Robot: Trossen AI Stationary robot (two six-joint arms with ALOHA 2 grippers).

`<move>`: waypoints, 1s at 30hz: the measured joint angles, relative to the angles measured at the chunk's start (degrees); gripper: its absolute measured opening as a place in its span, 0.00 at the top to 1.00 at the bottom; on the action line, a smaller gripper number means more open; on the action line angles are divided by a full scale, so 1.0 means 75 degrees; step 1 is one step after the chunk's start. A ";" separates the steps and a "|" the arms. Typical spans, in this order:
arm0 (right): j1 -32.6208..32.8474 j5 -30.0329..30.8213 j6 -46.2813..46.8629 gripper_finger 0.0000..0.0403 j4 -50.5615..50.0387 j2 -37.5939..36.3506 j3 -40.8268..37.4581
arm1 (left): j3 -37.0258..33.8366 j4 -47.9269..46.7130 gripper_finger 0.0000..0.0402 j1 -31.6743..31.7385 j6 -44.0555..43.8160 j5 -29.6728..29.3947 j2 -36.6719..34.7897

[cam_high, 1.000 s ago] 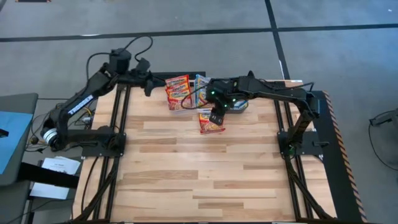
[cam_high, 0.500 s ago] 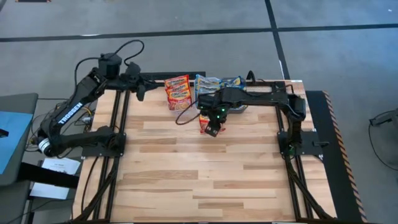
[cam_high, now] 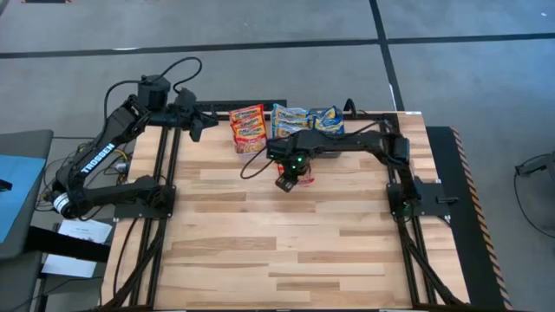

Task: Sort Maruchan noodles
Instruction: Put the red noodle pack into the transparent bin

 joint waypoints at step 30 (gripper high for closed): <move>-0.0181 0.0358 0.0183 0.56 -0.0430 0.0737 0.0481 | -0.0003 -0.0012 0.70 -0.0003 0.0022 -0.0201 0.0003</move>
